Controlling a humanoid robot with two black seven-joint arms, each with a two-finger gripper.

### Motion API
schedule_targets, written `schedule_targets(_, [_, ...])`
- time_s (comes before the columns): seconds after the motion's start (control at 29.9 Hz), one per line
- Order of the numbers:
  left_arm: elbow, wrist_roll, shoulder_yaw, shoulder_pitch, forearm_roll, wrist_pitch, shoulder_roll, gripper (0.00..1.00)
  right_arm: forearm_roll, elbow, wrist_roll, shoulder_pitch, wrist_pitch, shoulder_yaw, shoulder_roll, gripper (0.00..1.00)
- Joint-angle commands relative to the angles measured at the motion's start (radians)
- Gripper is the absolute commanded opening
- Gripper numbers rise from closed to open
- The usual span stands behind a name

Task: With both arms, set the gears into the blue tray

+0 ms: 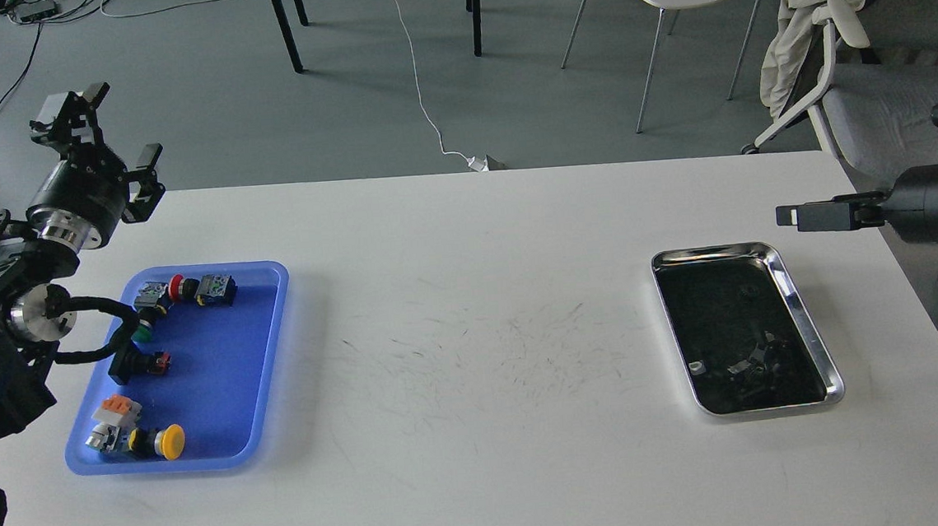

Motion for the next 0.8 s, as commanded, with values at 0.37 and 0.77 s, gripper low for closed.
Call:
schedule_targets(0.37, [0.0, 0.0, -0.006, 0.0, 0.0, 0.0, 0.0, 0.99, -0.218, -0.1, 0.0, -0.003, 0.022, -0.006, 0.09, 0.97])
schedule_targets(0.77, [0.0, 0.0, -0.009, -0.002, -0.001, 0.0, 0.002, 0.99, -0.387, -0.127, 0.0, -0.011, 0.004, -0.006, 0.212, 0.96])
